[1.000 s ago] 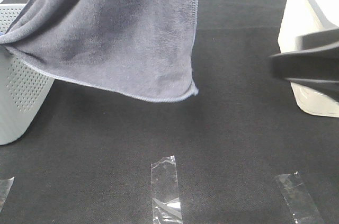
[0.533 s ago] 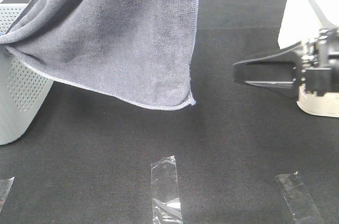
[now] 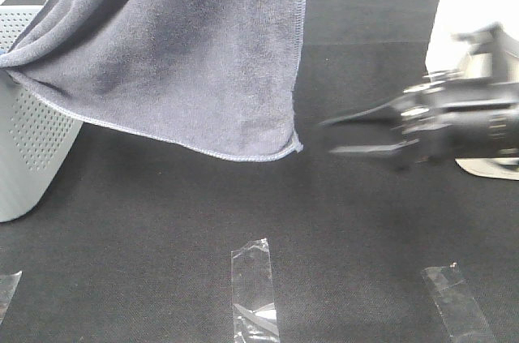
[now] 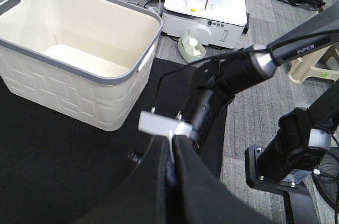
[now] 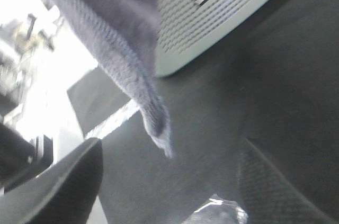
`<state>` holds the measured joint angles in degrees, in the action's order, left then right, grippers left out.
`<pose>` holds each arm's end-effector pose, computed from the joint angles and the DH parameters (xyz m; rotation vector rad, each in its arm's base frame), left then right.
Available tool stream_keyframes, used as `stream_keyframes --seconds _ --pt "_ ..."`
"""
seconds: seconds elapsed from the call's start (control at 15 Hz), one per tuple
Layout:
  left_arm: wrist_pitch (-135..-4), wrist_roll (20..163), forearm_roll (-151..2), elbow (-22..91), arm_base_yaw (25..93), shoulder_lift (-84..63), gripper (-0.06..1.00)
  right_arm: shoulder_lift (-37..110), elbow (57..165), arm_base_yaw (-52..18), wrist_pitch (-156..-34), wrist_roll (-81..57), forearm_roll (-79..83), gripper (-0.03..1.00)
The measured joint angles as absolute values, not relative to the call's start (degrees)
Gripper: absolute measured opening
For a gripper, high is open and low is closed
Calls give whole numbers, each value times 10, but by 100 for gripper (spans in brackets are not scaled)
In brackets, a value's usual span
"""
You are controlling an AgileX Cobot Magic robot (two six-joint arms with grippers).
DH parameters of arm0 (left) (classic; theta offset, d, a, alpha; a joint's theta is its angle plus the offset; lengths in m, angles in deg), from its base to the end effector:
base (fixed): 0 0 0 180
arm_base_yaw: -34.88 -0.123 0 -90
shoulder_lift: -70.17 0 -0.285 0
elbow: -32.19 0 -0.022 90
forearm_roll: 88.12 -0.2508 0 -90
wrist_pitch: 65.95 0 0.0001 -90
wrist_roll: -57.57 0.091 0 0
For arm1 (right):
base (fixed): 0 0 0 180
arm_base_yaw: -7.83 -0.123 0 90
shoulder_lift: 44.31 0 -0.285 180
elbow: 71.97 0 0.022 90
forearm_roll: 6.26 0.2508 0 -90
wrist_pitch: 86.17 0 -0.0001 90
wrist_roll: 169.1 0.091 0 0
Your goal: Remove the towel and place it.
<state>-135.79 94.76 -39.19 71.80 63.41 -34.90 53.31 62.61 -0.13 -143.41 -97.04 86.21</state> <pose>0.2722 -0.2213 0.4843 1.2024 1.7868 -0.9887 0.2255 0.1088 0.1810 -0.8284 2.0379 1.1353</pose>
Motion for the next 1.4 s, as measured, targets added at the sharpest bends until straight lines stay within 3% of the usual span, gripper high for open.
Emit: stream_keyframes --seconds 0.13,0.47,0.6,0.93,1.0,1.13,1.4 --pt "-1358 948 -392 718 634 -349 1 540 634 -54 -1379 -973 890 68" --pt "-1358 948 -392 718 634 -349 1 540 635 -79 -1360 -1015 933 67" --pt "-1358 948 -392 718 634 -349 1 540 642 -123 -1335 -1045 934 67" --pt "-1358 948 -392 718 634 -349 1 541 670 -153 -1273 -1038 935 54" --pt "-1358 948 -392 718 634 -349 1 541 671 -153 -1272 -1036 936 44" --pt "-1358 948 -392 718 634 -349 1 541 671 -153 -1271 -1031 936 36" --pt "-1358 948 -392 718 634 -349 1 541 671 -153 -1212 -986 905 34"
